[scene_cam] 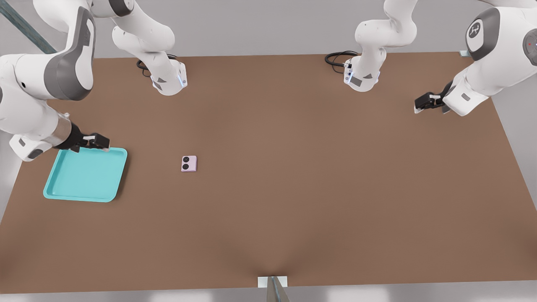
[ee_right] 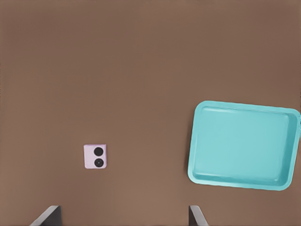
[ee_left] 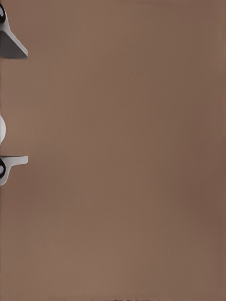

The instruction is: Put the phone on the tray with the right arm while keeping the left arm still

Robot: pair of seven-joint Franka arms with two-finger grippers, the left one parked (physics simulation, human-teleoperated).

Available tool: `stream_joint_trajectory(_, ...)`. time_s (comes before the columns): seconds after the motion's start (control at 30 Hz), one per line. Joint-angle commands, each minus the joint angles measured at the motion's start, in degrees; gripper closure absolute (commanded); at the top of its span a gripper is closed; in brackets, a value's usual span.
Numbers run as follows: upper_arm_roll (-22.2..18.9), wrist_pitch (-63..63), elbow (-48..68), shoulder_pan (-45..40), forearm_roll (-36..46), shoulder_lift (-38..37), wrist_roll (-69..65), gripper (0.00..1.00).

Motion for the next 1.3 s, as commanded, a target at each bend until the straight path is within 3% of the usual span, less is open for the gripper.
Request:
stream_joint_trajectory(0.0,0.0,5.4,0.0,0.0,-0.2,0.0,-1.4,0.00)
stream_joint_trajectory(0.1,0.8,8.6,0.0,4.4,-0.4,4.1,1.3,0.00)
stream_joint_trajectory(0.23,0.8,16.5,-1.9,16.3,-1.2,11.5,21.0,0.00)
stream_joint_trajectory(0.33,4.5,25.2,-13.9,15.7,-1.1,9.9,27.2,0.00)
stream_joint_trajectory(0.47,5.4,43.4,-33.8,13.5,2.3,6.7,27.3,0.00)
stream_joint_trajectory(0.57,5.3,44.2,-33.8,11.5,2.8,8.5,28.5,0.00)
stream_joint_trajectory(0.6,5.3,45.4,-33.0,11.4,3.0,9.8,34.4,0.00)
stream_joint_trajectory(1.13,8.6,36.7,-36.7,11.6,2.5,9.6,28.0,0.00)
stream_joint_trajectory(1.27,8.6,40.5,-36.9,11.9,2.5,15.4,28.0,0.00)
